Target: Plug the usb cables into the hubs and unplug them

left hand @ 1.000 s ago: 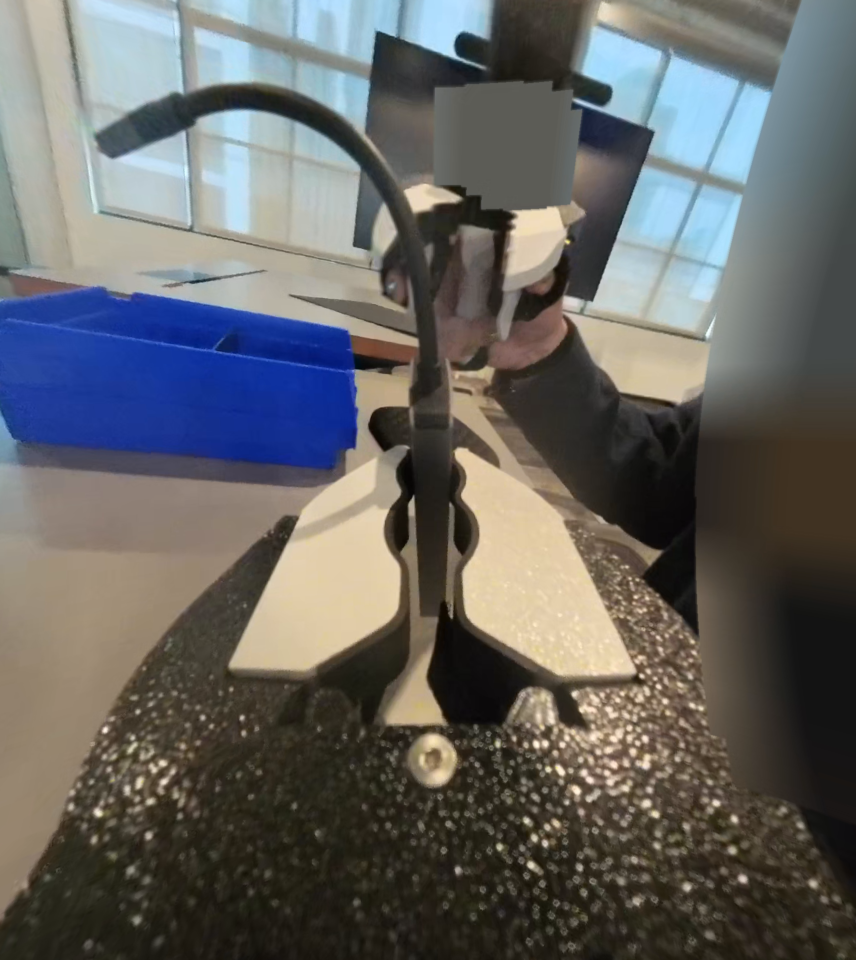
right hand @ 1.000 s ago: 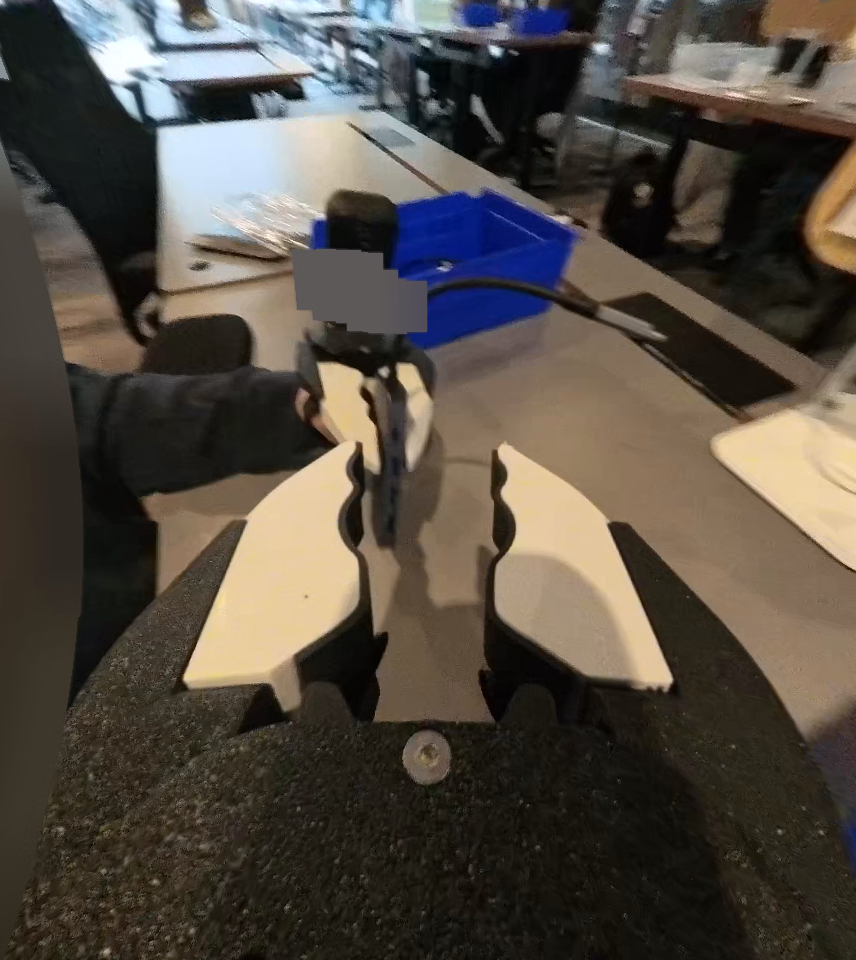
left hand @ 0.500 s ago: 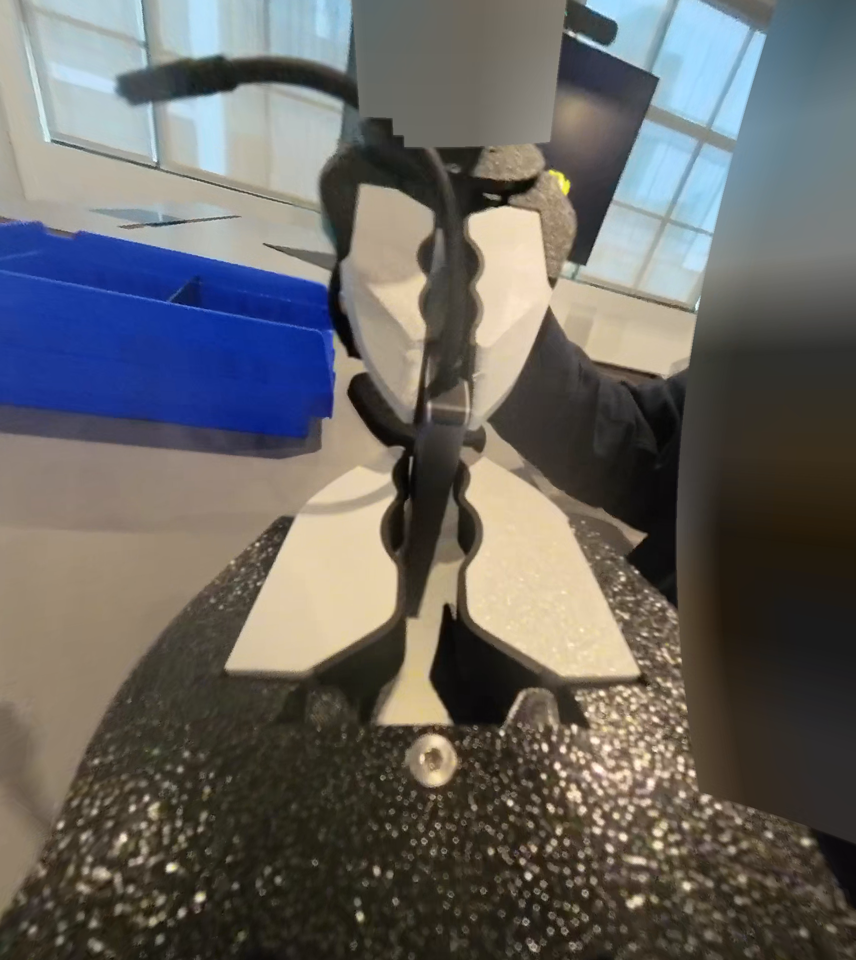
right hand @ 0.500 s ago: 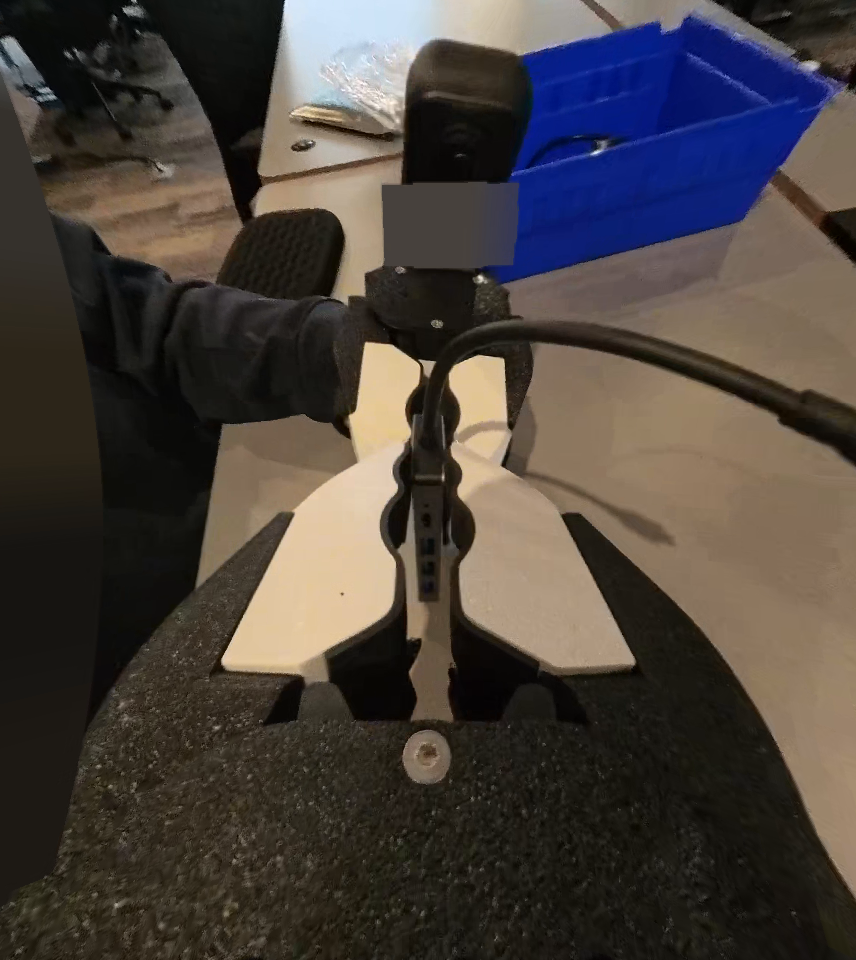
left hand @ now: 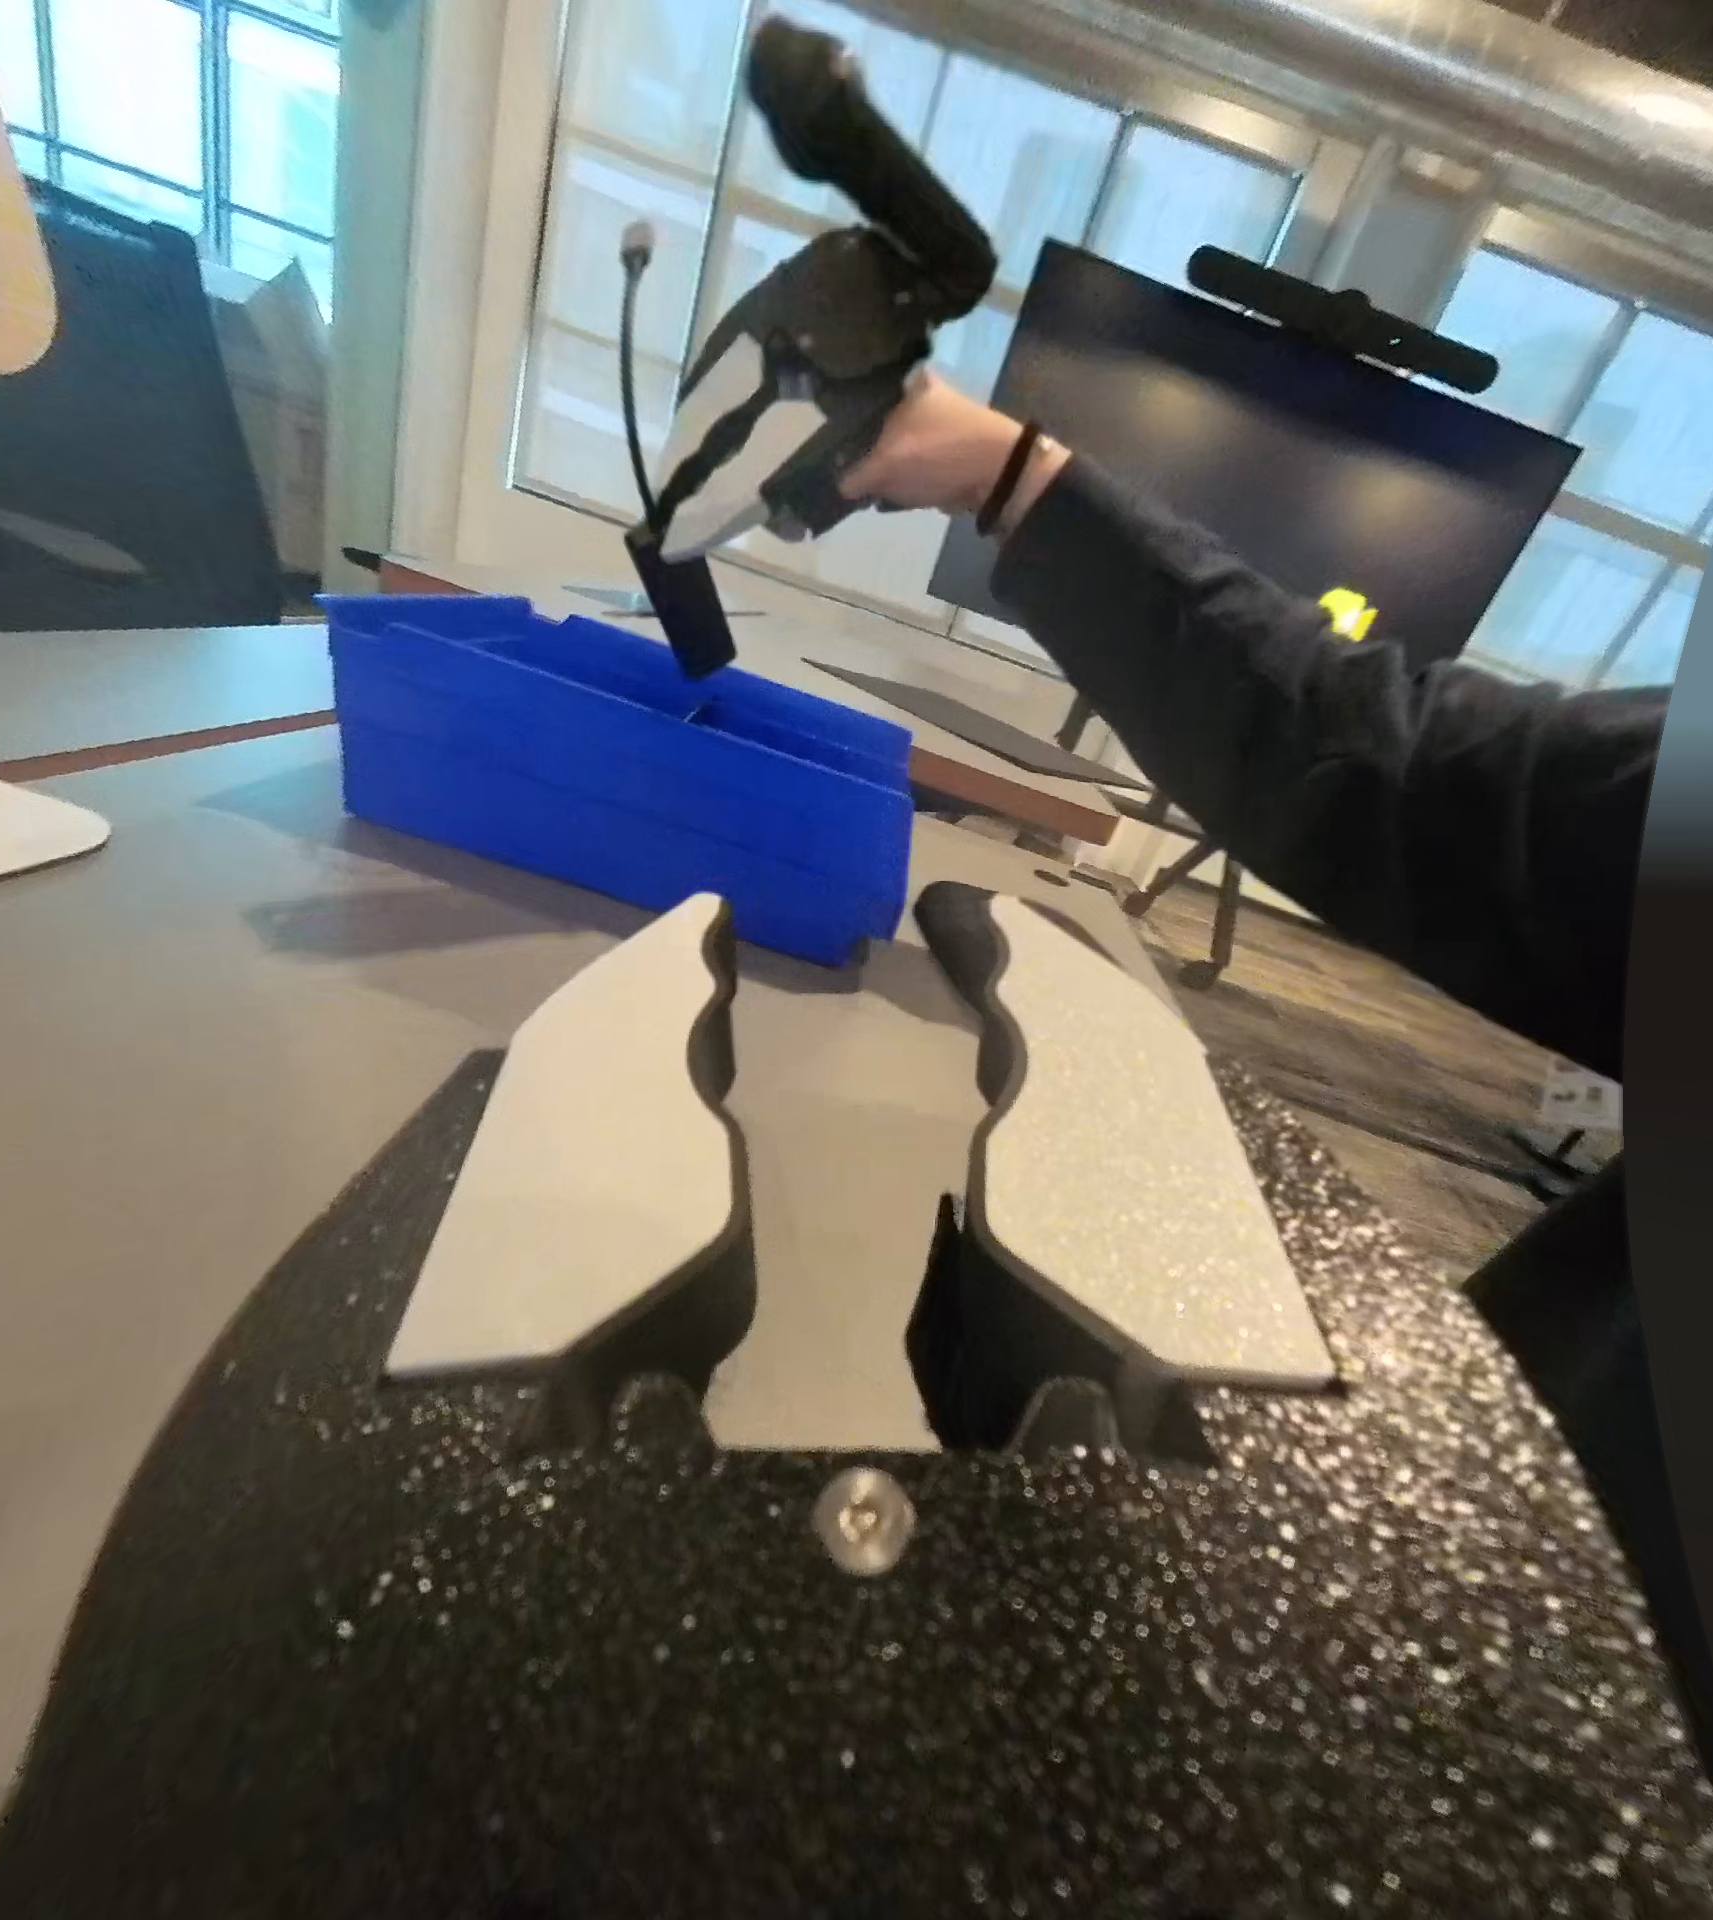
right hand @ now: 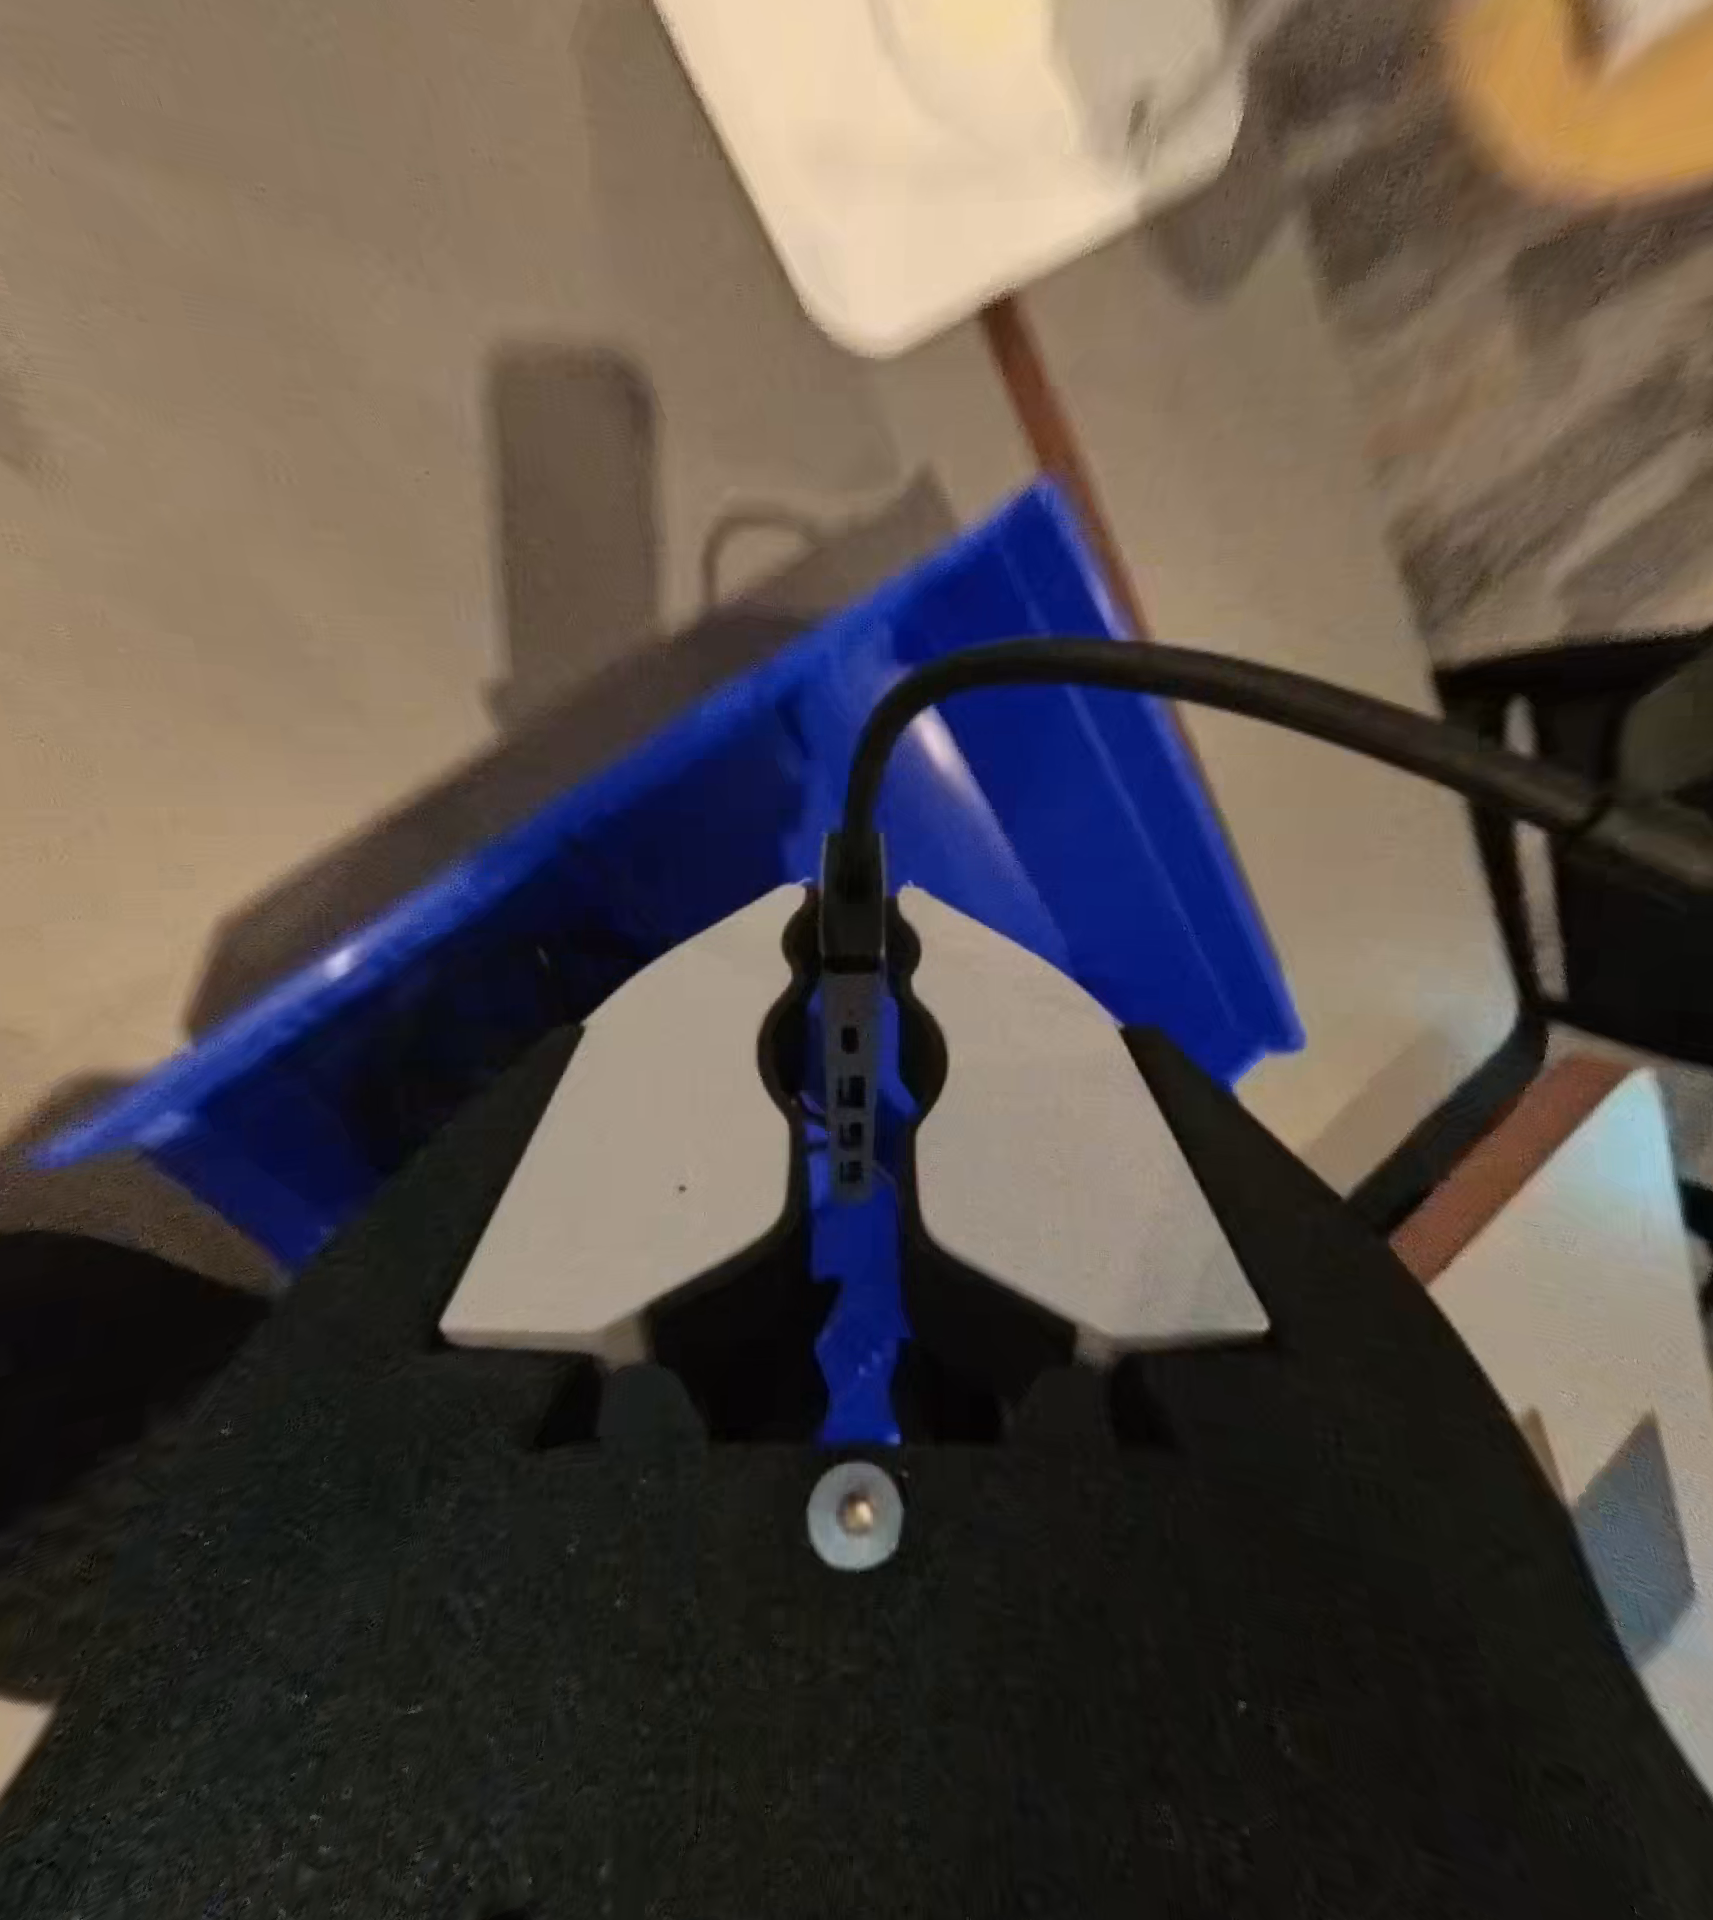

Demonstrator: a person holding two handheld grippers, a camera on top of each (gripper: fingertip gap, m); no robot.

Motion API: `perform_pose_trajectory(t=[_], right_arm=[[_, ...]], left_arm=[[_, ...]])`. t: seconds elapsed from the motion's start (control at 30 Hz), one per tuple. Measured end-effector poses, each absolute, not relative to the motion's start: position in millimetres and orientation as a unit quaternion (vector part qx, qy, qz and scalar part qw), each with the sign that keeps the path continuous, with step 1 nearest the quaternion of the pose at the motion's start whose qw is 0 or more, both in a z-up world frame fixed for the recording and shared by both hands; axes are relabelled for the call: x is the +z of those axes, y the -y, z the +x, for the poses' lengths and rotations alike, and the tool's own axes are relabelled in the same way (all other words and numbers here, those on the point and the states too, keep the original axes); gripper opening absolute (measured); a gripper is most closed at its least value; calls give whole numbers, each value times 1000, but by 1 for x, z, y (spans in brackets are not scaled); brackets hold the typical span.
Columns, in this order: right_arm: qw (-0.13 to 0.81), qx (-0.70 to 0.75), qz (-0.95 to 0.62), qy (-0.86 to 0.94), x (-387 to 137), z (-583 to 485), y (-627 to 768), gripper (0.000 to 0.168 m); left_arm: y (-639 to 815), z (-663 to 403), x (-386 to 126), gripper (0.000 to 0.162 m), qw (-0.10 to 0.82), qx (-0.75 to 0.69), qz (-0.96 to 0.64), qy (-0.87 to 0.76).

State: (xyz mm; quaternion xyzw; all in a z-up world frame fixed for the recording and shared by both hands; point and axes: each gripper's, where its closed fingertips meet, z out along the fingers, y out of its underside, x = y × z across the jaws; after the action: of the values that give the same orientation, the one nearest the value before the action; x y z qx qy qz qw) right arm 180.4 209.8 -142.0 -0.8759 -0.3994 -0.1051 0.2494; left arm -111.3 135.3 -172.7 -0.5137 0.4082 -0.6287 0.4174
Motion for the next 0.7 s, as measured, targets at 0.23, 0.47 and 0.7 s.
perform_pose_trajectory(t=[0.23,0.47,0.7], right_arm=[[117,-122,-900,403,-211,223,-231,12],[28,-142,-908,392,-240,233,-225,14],[159,-159,-957,184,-184,242,-214,52]], left_arm=[[-136,-107,-182,39,406,-615,-532,-417],[-145,-104,-194,41,410,-584,-563,-418],[-172,-117,-180,33,507,-507,-583,-383]])
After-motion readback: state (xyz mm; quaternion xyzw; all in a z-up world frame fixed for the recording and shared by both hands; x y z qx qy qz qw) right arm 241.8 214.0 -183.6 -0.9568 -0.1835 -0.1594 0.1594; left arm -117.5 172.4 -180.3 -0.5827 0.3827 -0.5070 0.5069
